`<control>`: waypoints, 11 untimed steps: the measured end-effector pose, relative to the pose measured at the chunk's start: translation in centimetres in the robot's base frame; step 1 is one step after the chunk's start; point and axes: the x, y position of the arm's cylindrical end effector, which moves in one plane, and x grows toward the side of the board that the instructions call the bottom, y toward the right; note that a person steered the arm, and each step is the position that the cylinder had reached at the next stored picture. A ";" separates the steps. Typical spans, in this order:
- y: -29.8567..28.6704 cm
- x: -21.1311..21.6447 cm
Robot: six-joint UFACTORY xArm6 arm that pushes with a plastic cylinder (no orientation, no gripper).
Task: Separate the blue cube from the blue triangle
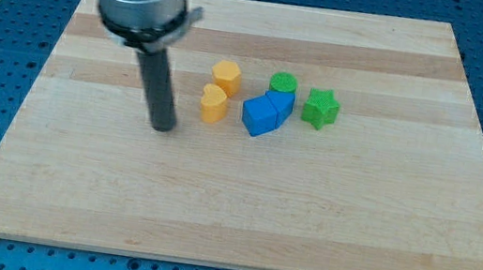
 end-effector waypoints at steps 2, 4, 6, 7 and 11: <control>5.1 -4.6; 10.0 -3.0; 15.0 -1.4; 15.7 -1.3; 25.5 3.0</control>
